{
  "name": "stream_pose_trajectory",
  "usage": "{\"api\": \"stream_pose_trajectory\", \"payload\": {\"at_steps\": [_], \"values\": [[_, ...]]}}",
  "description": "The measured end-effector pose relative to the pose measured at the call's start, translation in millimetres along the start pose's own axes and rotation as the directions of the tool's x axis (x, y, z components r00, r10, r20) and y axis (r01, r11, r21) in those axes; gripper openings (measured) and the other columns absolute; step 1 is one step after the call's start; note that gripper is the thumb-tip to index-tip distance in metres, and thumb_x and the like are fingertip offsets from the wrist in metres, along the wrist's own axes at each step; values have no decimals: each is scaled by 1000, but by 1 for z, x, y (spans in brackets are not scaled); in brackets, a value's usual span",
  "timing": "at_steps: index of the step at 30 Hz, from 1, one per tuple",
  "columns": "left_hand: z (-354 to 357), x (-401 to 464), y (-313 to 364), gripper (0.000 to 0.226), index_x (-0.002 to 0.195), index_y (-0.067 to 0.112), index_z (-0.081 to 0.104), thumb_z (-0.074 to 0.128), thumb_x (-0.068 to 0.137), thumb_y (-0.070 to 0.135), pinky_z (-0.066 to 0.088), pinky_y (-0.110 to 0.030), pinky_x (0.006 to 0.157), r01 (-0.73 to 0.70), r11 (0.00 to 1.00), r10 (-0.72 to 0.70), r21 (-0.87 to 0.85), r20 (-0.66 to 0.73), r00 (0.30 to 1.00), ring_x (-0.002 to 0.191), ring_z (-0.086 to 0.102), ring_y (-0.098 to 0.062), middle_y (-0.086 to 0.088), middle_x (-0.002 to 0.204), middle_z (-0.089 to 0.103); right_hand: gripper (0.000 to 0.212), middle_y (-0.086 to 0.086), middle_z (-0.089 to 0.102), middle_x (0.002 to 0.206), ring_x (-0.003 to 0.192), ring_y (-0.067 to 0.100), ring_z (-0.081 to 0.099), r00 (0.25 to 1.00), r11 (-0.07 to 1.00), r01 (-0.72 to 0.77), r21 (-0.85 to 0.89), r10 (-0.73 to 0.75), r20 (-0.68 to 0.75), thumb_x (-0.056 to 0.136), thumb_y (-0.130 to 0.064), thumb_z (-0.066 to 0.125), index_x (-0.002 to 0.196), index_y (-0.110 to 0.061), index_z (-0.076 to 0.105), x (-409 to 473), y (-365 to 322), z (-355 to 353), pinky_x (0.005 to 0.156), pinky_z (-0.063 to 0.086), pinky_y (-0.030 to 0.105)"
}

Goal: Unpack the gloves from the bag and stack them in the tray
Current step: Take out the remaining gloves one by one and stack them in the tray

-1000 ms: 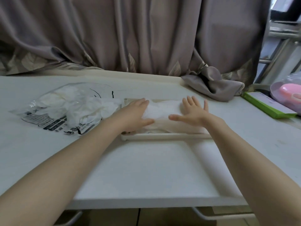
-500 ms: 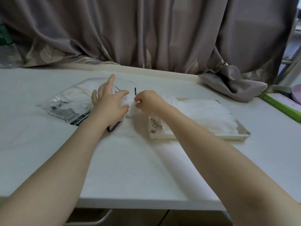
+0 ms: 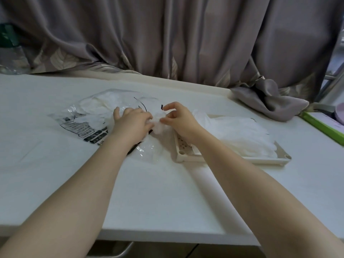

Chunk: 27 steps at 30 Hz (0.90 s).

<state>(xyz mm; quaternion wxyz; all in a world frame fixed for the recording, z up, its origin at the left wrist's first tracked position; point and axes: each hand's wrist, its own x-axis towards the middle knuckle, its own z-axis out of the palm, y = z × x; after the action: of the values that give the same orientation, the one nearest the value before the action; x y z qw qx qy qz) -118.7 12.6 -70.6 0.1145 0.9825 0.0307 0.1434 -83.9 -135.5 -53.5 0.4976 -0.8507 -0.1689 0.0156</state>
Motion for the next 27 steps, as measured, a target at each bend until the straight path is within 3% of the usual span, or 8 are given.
{"api": "stream_pose_trajectory", "payload": {"at_steps": [4,7,10,13,15,17,21,27], "values": [[-1,2,-5,21,102,18,64,47,93,28,33,-35,93,2,982,-36,-187,-178,983,105,53,-28,-4,104,64,12,-5,58,70,58,-2,52,995,1000,25,17,-27,99,83,-4,65,80,-15,62,-10,-3,-11,59,39,12],[-8,-1,-5,16,90,13,61,49,92,24,40,-32,73,64,865,-190,-498,-207,960,85,55,-27,0,78,59,3,-9,62,73,71,6,55,963,942,81,-326,11,270,82,-17,65,80,-17,67,-18,-12,-7,73,42,23],[-14,-3,-4,14,85,14,62,54,90,25,35,-27,67,87,750,-282,-655,-198,939,79,51,-19,8,70,54,16,-5,62,87,84,12,53,987,797,143,-587,-72,142,86,-37,59,81,-21,62,-17,-19,6,82,38,33],[-20,-7,0,12,89,17,68,61,88,27,37,-22,77,28,677,-236,-735,-181,955,89,54,-11,6,89,63,18,0,56,98,84,12,50,960,904,207,-374,-261,-101,89,-30,60,102,-17,60,-13,-27,17,78,37,26],[-22,-9,1,15,94,15,71,63,88,27,36,-19,80,3,642,-226,-767,-185,956,94,54,-7,4,98,64,29,0,53,97,81,12,48,952,938,258,-230,-288,-106,90,-23,59,118,-17,56,-10,-32,22,75,37,24],[-23,-8,-1,15,91,17,71,65,86,30,38,-19,79,-20,612,-229,-790,-201,952,96,56,-10,2,98,65,36,-2,51,96,81,11,45,952,919,280,-277,-303,-41,90,-18,57,126,-18,52,-6,-34,24,75,37,23],[-22,-8,-1,2,85,21,67,67,85,23,40,-16,77,-93,654,-146,-751,-246,958,94,58,-14,2,92,62,12,-6,46,77,69,10,43,943,889,276,-364,-324,-78,88,-21,61,87,-10,66,0,-31,20,61,32,15],[-11,-5,-1,30,106,19,59,65,83,37,32,-34,98,-29,891,-80,-453,-219,972,108,52,-17,5,108,60,13,-4,56,77,62,6,46,968,986,144,83,-123,-216,85,-15,63,72,-16,63,-2,-30,4,64,37,23]]}}
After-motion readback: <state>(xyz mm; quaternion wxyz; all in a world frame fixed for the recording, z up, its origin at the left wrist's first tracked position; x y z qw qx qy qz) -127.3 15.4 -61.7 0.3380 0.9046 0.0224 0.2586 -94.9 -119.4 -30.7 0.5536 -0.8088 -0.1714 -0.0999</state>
